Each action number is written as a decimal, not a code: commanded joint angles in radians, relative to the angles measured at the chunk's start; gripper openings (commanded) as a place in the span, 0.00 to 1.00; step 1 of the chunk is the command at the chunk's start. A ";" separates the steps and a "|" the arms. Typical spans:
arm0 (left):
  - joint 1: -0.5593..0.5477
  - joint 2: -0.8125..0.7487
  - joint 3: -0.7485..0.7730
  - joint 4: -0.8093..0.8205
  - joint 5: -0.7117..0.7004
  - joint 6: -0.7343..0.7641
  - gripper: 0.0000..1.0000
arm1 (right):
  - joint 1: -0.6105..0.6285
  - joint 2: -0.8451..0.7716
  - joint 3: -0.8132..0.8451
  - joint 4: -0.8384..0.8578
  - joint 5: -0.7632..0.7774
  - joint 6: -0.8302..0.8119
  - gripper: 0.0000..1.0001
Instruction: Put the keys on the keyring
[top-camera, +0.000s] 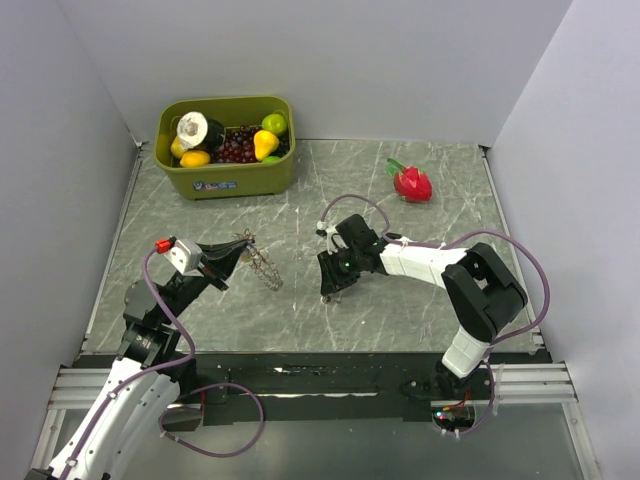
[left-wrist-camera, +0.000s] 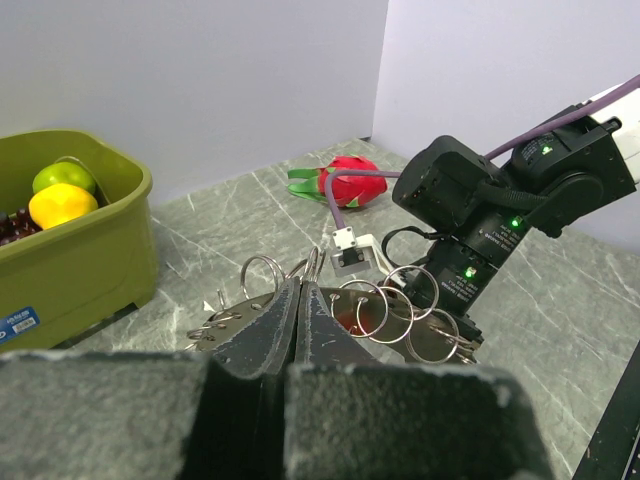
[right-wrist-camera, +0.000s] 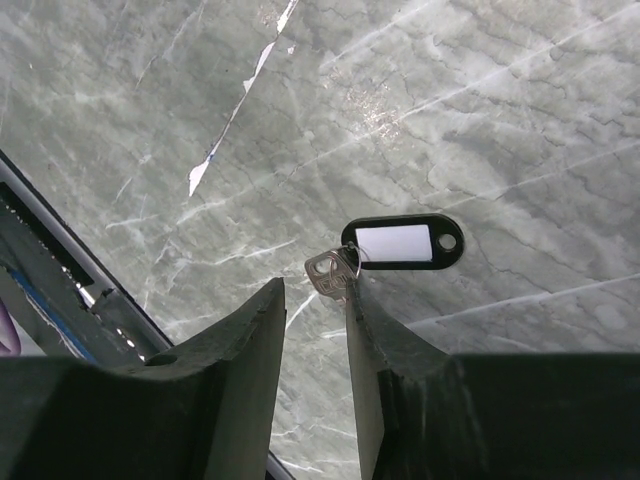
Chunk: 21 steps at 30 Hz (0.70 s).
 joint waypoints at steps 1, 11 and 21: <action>0.002 -0.012 0.006 0.066 -0.006 -0.022 0.01 | -0.019 -0.015 0.021 0.014 0.009 0.011 0.38; 0.002 -0.015 0.007 0.061 -0.013 -0.022 0.01 | -0.036 0.034 0.050 -0.006 0.003 0.062 0.37; 0.002 -0.016 0.007 0.058 -0.013 -0.019 0.01 | -0.037 0.100 0.076 -0.012 -0.029 0.091 0.32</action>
